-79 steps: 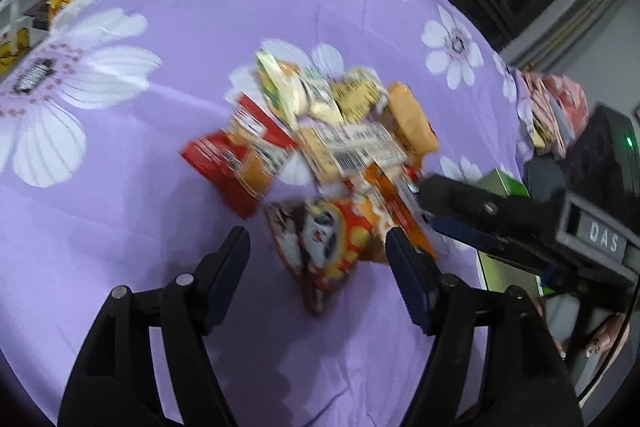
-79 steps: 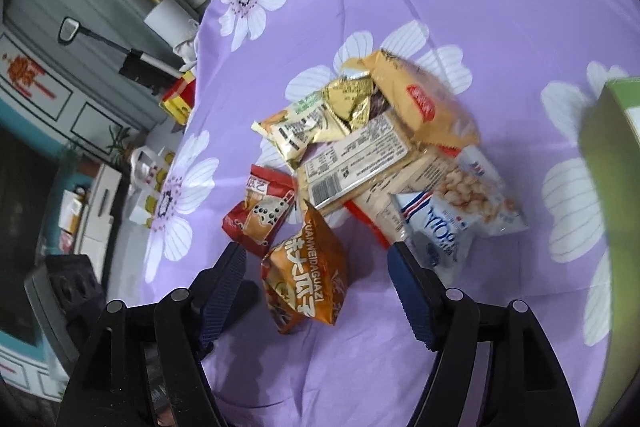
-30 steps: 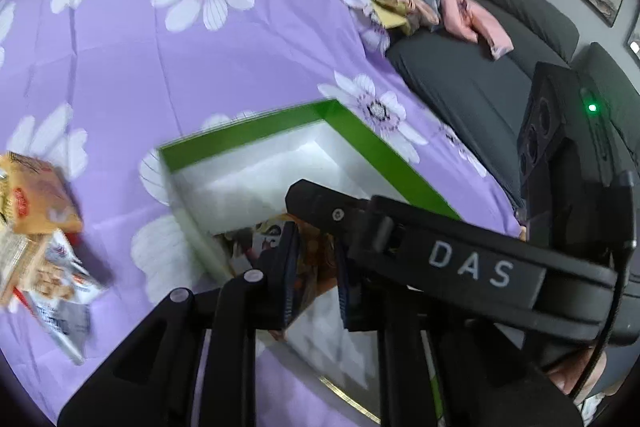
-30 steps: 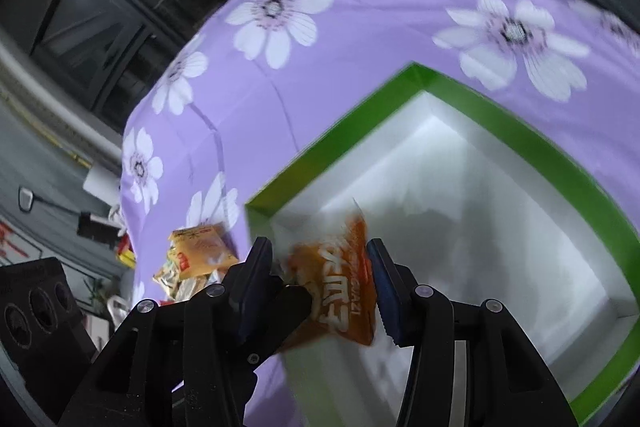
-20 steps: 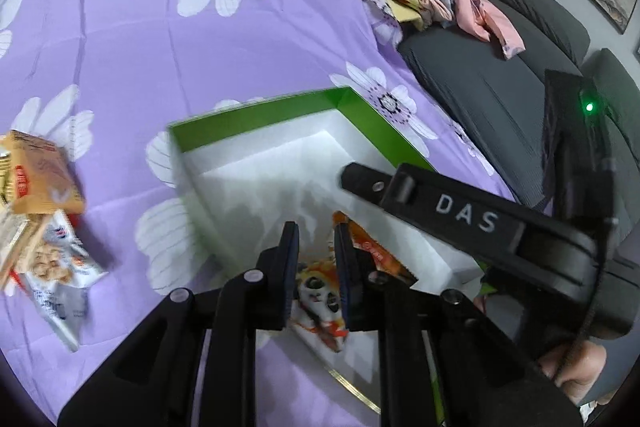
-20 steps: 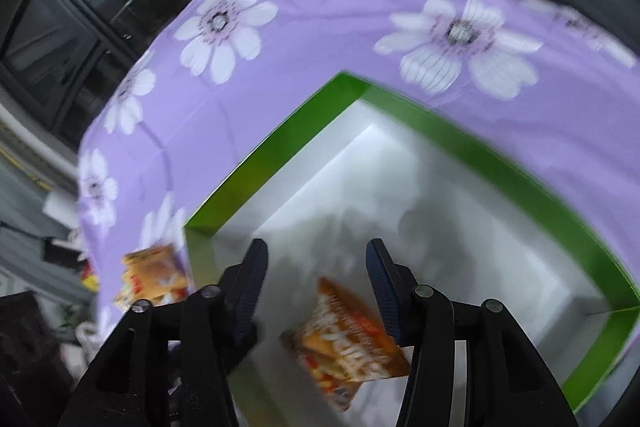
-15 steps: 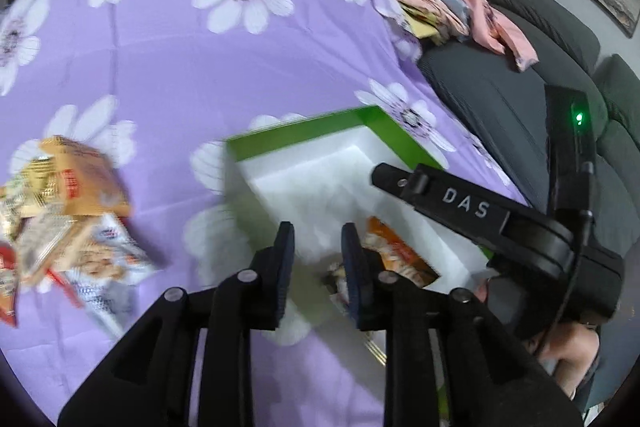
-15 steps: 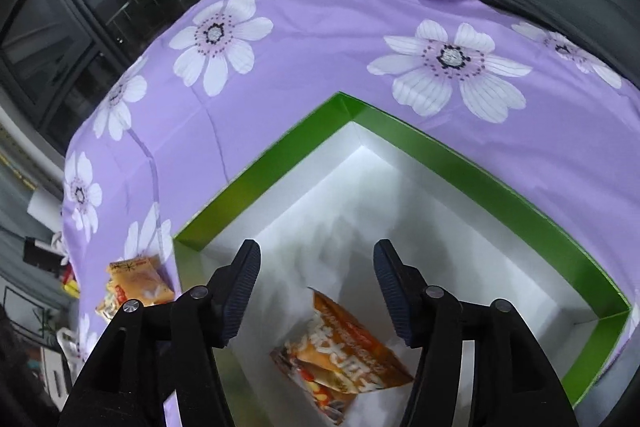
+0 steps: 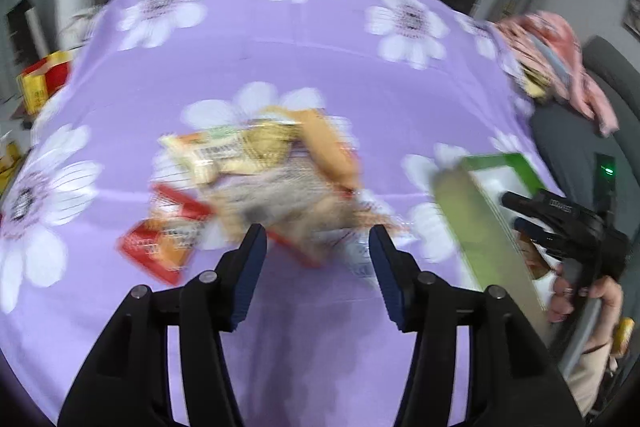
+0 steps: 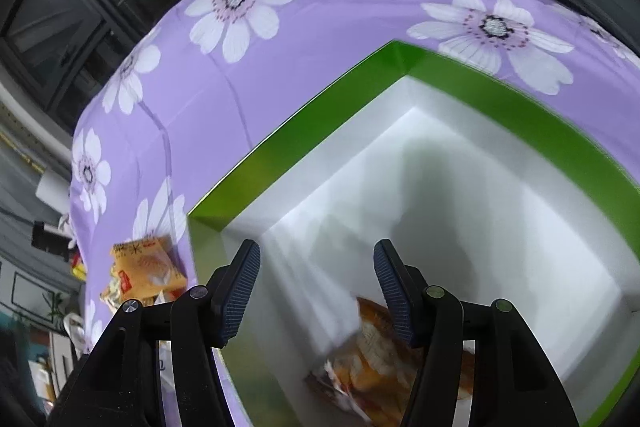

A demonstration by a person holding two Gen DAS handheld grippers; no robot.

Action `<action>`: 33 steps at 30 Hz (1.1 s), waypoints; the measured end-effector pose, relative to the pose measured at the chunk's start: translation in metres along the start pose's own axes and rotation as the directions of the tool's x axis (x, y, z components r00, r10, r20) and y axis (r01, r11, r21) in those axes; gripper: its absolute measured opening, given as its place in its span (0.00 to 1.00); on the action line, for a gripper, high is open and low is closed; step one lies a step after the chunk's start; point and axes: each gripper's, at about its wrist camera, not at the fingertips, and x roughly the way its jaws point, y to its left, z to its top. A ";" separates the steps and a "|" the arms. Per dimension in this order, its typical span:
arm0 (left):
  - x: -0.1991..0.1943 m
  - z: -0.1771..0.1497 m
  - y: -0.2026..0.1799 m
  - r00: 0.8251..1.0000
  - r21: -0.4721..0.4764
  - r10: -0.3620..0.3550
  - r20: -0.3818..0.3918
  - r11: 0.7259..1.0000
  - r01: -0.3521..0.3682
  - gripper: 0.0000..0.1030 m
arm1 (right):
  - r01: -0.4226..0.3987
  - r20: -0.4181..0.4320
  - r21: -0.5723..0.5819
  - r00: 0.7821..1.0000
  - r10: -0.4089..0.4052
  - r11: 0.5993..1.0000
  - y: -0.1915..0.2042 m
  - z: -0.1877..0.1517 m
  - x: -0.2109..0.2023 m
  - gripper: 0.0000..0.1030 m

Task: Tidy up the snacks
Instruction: 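Move both open tools back to the snack pile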

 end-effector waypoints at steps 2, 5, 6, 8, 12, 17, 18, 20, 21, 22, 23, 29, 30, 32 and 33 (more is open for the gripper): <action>-0.003 -0.002 0.022 0.999 -0.041 0.032 0.011 0.999 -0.031 0.51 | -0.018 -0.009 0.001 1.000 0.018 1.000 0.004 -0.002 0.004 0.58; -0.004 -0.004 0.049 0.998 -0.115 0.055 0.022 0.992 -0.052 0.52 | -0.041 -0.034 0.002 0.999 0.041 0.999 0.009 -0.004 0.011 0.58; -0.004 -0.004 0.052 0.998 -0.126 0.062 0.022 0.990 -0.059 0.52 | -0.046 -0.043 -0.008 0.998 0.045 0.999 0.013 -0.006 0.013 0.58; -0.004 -0.004 0.063 0.995 -0.152 0.092 0.023 0.984 -0.088 0.52 | -0.059 -0.056 -0.026 0.997 0.057 0.998 0.018 -0.009 0.015 0.58; -0.001 -0.005 0.081 0.991 -0.198 0.133 0.011 0.972 -0.128 0.52 | -0.058 -0.066 -0.046 0.996 0.055 0.997 0.025 -0.011 0.017 0.58; -0.002 -0.005 0.098 0.990 -0.243 0.142 -0.005 0.960 -0.139 0.54 | -0.113 -0.087 -0.038 0.990 0.109 0.993 0.027 -0.014 0.020 0.58; -0.003 -0.005 0.100 0.989 -0.248 0.145 -0.002 0.958 -0.141 0.59 | -0.112 -0.088 -0.042 0.990 0.108 0.993 0.030 -0.014 0.020 0.58; -0.005 -0.005 0.105 0.987 -0.256 0.160 0.004 0.954 -0.153 0.64 | -0.100 -0.085 -0.055 0.992 0.095 0.993 0.033 -0.016 0.019 0.58; -0.006 -0.005 0.107 0.986 -0.260 0.168 0.003 0.952 -0.162 0.64 | -0.087 -0.081 -0.068 0.993 0.081 0.994 0.036 -0.016 0.018 0.58; -0.007 -0.005 0.109 0.985 -0.263 0.171 0.000 0.951 -0.165 0.65 | -0.074 -0.070 -0.074 0.995 0.069 0.995 0.038 -0.016 0.015 0.58; -0.006 -0.005 0.110 0.985 -0.265 0.172 -0.003 0.950 -0.167 0.66 | -0.056 -0.052 -0.082 0.997 0.052 0.995 0.039 -0.016 0.012 0.58; 0.000 -0.006 0.129 0.992 -0.326 0.120 -0.037 0.937 -0.126 0.77 | -0.047 0.100 -0.179 0.993 0.066 0.983 0.075 -0.021 -0.034 0.66; 0.001 -0.005 0.132 0.993 -0.337 0.111 -0.041 0.934 -0.118 0.77 | -0.088 0.081 -0.197 0.991 0.105 0.977 0.085 -0.023 -0.036 0.72; 0.006 -0.005 0.137 0.994 -0.358 0.092 -0.058 0.928 -0.107 0.77 | -0.187 0.010 -0.251 0.981 0.196 0.950 0.112 -0.031 -0.034 0.73; 0.007 -0.004 0.138 0.994 -0.363 0.090 -0.068 0.926 -0.109 0.76 | -0.253 -0.050 -0.290 0.967 0.249 0.923 0.133 -0.038 -0.029 0.73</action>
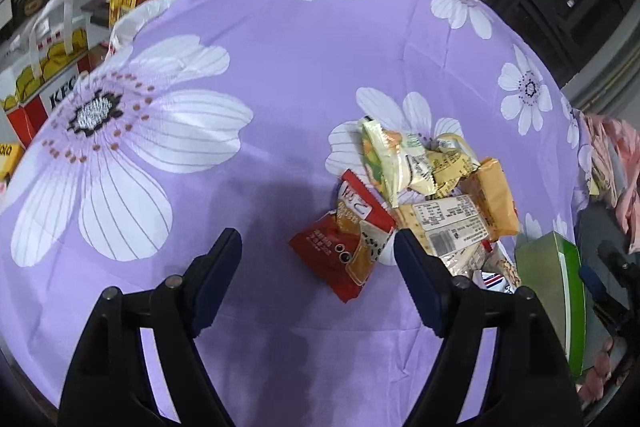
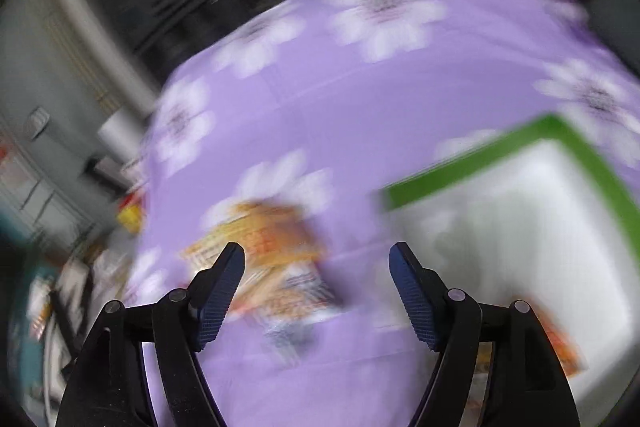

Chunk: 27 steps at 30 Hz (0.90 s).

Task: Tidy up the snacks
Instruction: 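Move both open tools back to the snack pile, then grasp a red snack bag with the left tool while the right tool grasps a red-and-white bag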

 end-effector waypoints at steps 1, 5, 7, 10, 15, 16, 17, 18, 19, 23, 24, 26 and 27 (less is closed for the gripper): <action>0.002 0.000 0.001 1.000 -0.010 0.005 -0.013 1.000 -0.005 0.76 | -0.039 -0.033 -0.023 0.999 0.038 0.999 0.014 -0.001 0.009 0.73; 0.012 -0.001 0.007 0.997 -0.056 0.015 -0.074 0.998 -0.019 0.75 | -0.164 -0.232 -0.094 0.963 0.138 0.982 0.073 0.000 0.065 0.73; 0.016 -0.002 0.010 0.994 -0.095 -0.008 -0.112 0.996 -0.003 0.73 | -0.196 -0.326 -0.157 0.936 0.137 0.968 0.102 -0.001 0.098 0.73; 0.018 -0.004 0.010 0.992 -0.116 -0.022 -0.128 0.993 0.007 0.65 | -0.193 -0.416 -0.242 0.906 0.078 0.951 0.131 -0.008 0.139 0.73; 0.023 -0.004 0.009 0.986 -0.132 -0.048 -0.159 0.991 0.027 0.42 | -0.251 -0.544 -0.252 0.835 0.077 0.935 0.149 -0.014 0.190 0.73; 0.023 -0.004 0.010 0.986 -0.146 -0.048 -0.157 0.989 0.025 0.42 | -0.246 -0.558 -0.258 0.827 0.064 0.934 0.151 -0.015 0.199 0.73; 0.023 -0.004 0.011 0.987 -0.157 -0.055 -0.152 0.987 0.031 0.42 | -0.238 -0.568 -0.266 0.822 0.047 0.934 0.154 -0.017 0.203 0.73; 0.023 -0.003 0.011 0.987 -0.158 -0.059 -0.153 0.987 0.034 0.42 | -0.229 -0.579 -0.281 0.815 0.025 0.932 0.156 -0.020 0.207 0.73; 0.023 -0.004 0.011 0.986 -0.156 -0.058 -0.154 0.987 0.034 0.41 | -0.213 -0.585 -0.303 0.811 -0.005 0.929 0.157 -0.021 0.212 0.73; 0.023 -0.004 0.008 0.988 -0.141 -0.039 -0.152 0.990 0.017 0.39 | -0.208 -0.609 -0.337 0.792 -0.045 0.918 0.159 -0.026 0.224 0.73; 0.024 -0.004 0.007 0.988 -0.141 -0.042 -0.152 0.990 0.020 0.35 | -0.216 -0.618 -0.332 0.785 -0.039 0.918 0.156 -0.028 0.225 0.73; 0.026 -0.005 0.006 0.985 -0.140 -0.056 -0.161 0.990 0.034 0.32 | -0.226 -0.608 -0.332 0.794 -0.025 0.916 0.153 -0.029 0.221 0.73; 0.026 -0.005 0.005 0.985 -0.139 -0.051 -0.162 0.990 0.029 0.33 | -0.234 -0.611 -0.328 0.792 -0.016 0.915 0.151 -0.029 0.219 0.72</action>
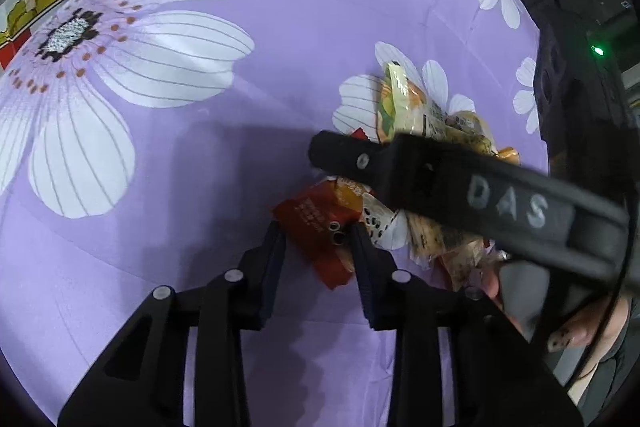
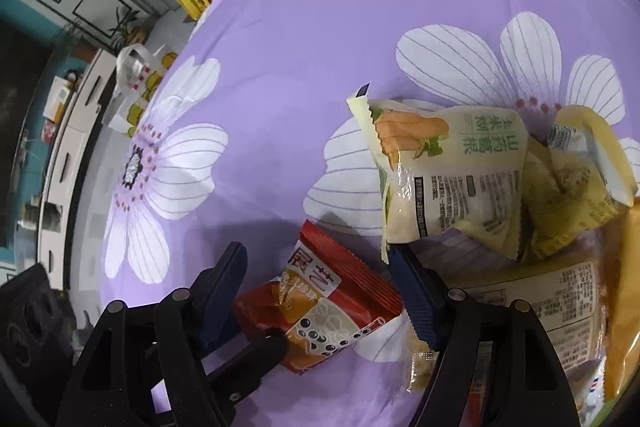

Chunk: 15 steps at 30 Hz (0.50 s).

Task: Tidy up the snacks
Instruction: 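Grasp a red snack bag with the left tool while the right tool grasps a red-and-white bag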

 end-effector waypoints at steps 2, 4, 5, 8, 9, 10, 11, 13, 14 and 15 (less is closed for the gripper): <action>0.000 -0.001 -0.004 1.000 0.022 0.019 0.012 1.000 -0.020 0.33 | 0.026 0.008 -0.020 1.000 -0.026 0.999 0.001 -0.007 -0.004 0.65; 0.000 -0.002 -0.004 0.999 0.043 0.034 0.017 0.998 -0.035 0.33 | 0.055 0.026 -0.047 0.998 -0.054 0.997 0.002 -0.013 -0.006 0.61; 0.001 -0.002 -0.005 0.999 0.045 0.036 0.018 0.998 -0.037 0.32 | 0.052 0.033 -0.047 0.998 -0.051 0.998 0.001 -0.015 -0.007 0.60; -0.001 -0.002 -0.007 0.998 0.067 0.047 0.033 0.997 -0.049 0.32 | 0.020 0.041 -0.008 0.999 -0.020 1.000 -0.006 -0.023 -0.013 0.52; -0.001 -0.002 -0.007 0.998 0.076 0.045 0.032 0.996 -0.048 0.32 | 0.010 0.048 0.006 0.999 -0.010 1.000 -0.009 -0.028 -0.016 0.52; -0.002 -0.003 -0.008 0.999 0.090 0.039 0.028 0.995 -0.042 0.32 | 0.008 0.059 0.010 0.998 -0.008 1.000 -0.010 -0.031 -0.019 0.52; -0.002 -0.004 -0.010 0.999 0.103 0.038 0.029 0.994 -0.041 0.32 | 0.010 0.070 0.015 0.998 -0.011 1.000 -0.010 -0.034 -0.021 0.52; -0.003 -0.005 -0.015 0.998 0.130 0.037 0.041 0.991 -0.042 0.32 | 0.005 0.095 0.040 0.995 -0.008 0.999 -0.012 -0.040 -0.028 0.52; -0.004 -0.007 -0.018 0.998 0.145 0.035 0.049 0.988 -0.042 0.32 | -0.002 0.113 0.059 0.994 -0.004 0.998 -0.014 -0.043 -0.032 0.52; -0.007 -0.009 -0.020 0.998 0.163 0.030 0.059 0.986 -0.039 0.33 | -0.007 0.129 0.074 0.992 -0.003 0.997 -0.012 -0.045 -0.034 0.52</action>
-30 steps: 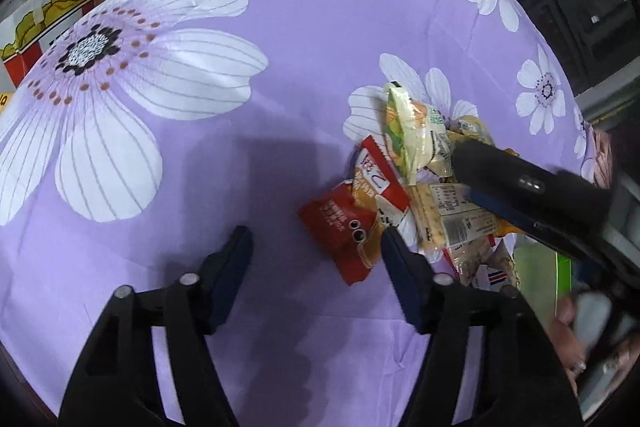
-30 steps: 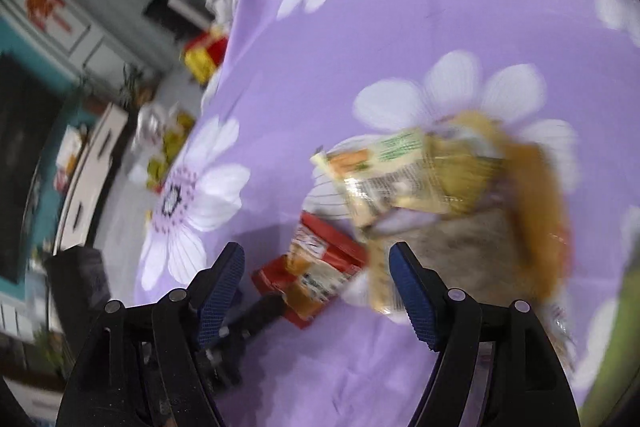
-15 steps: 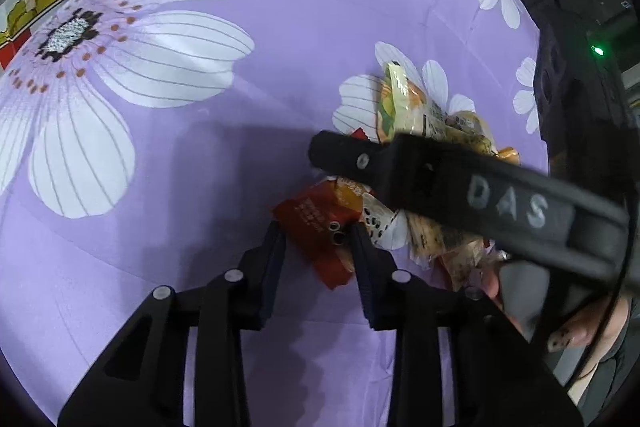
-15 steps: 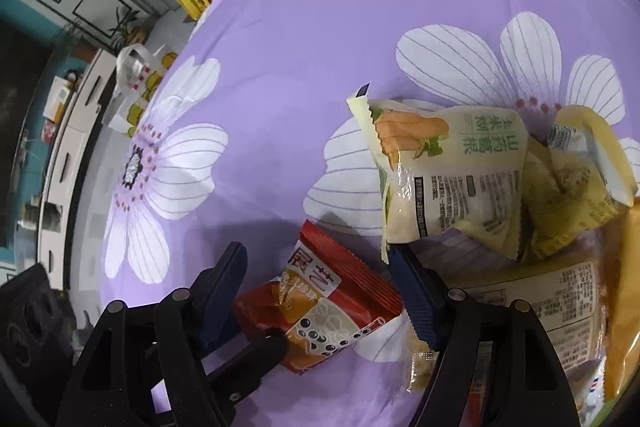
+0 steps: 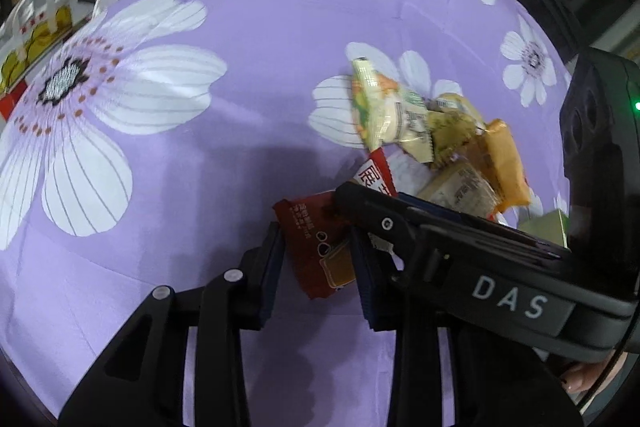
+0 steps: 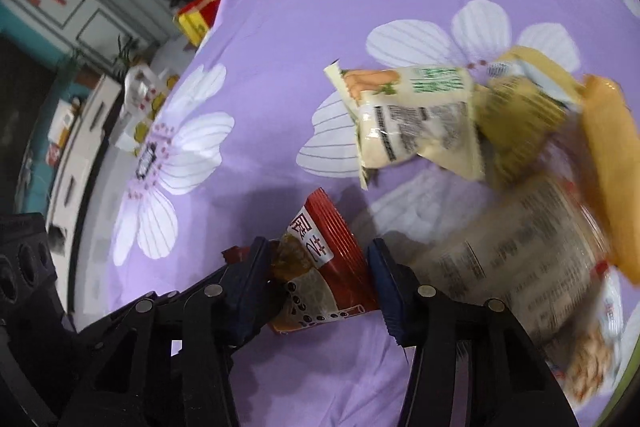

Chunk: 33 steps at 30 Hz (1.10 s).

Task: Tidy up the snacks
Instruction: 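Grasp a red snack bag with the left tool while the right tool grasps a red-and-white bag, then carry both held bags toward the green-rimmed white box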

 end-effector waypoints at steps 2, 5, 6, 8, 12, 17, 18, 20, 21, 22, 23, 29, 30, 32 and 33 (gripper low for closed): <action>-0.003 -0.001 -0.009 1.000 0.038 -0.012 0.022 0.999 0.011 0.33 | -0.002 0.035 0.023 0.999 0.001 1.000 -0.003 -0.007 -0.011 0.52; -0.010 -0.006 -0.019 0.998 0.084 -0.017 0.059 0.996 0.012 0.33 | 0.006 0.095 0.051 0.995 -0.011 0.999 -0.004 -0.017 -0.028 0.52; -0.012 -0.008 -0.023 0.997 0.095 -0.017 0.081 0.995 0.009 0.33 | -0.011 0.111 0.066 0.994 0.004 0.998 -0.006 -0.020 -0.033 0.52; -0.016 -0.012 -0.031 0.993 0.119 -0.033 0.112 0.993 0.019 0.33 | -0.035 0.159 0.095 0.987 0.020 0.995 -0.006 -0.026 -0.042 0.52; -0.023 -0.019 -0.042 0.987 0.173 -0.072 0.143 0.984 0.046 0.33 | 0.000 0.229 0.116 0.973 -0.027 0.993 -0.008 -0.036 -0.060 0.52; -0.028 -0.025 -0.056 0.978 0.228 -0.116 0.175 0.971 0.074 0.32 | 0.039 0.296 0.137 0.952 -0.079 0.990 -0.007 -0.046 -0.071 0.52; -0.029 -0.027 -0.060 0.976 0.238 -0.124 0.179 0.968 0.079 0.32 | 0.044 0.310 0.144 0.947 -0.087 0.989 -0.008 -0.048 -0.074 0.52; -0.031 -0.031 -0.065 0.972 0.261 -0.143 0.188 0.961 0.091 0.32 | 0.063 0.332 0.145 0.937 -0.109 0.987 -0.010 -0.053 -0.082 0.52; -0.032 -0.032 -0.067 0.969 0.274 -0.157 0.190 0.956 0.101 0.32 | 0.075 0.345 0.147 0.930 -0.122 0.986 -0.011 -0.056 -0.087 0.52; -0.034 -0.034 -0.069 0.968 0.283 -0.163 0.193 0.954 0.104 0.32 | 0.080 0.356 0.151 0.926 -0.130 0.985 -0.012 -0.058 -0.090 0.52; -0.035 -0.035 -0.072 0.965 0.296 -0.170 0.197 0.949 0.107 0.32 | 0.087 0.371 0.155 0.918 -0.140 0.984 -0.013 -0.061 -0.094 0.52; -0.041 -0.043 -0.083 0.953 0.334 -0.202 0.227 0.935 0.118 0.32 | 0.094 0.424 0.176 0.891 -0.162 0.980 -0.015 -0.074 -0.105 0.52; -0.041 -0.044 -0.084 0.951 0.342 -0.207 0.231 0.932 0.120 0.32 | 0.092 0.431 0.181 0.888 -0.163 0.979 -0.016 -0.076 -0.107 0.52; -0.043 -0.048 -0.088 0.945 0.363 -0.215 0.245 0.925 0.116 0.32 | 0.086 0.455 0.191 0.875 -0.166 0.978 -0.018 -0.081 -0.111 0.52; -0.043 -0.049 -0.090 0.944 0.370 -0.218 0.248 0.922 0.115 0.32 | 0.082 0.469 0.196 0.867 -0.167 0.977 -0.019 -0.085 -0.113 0.52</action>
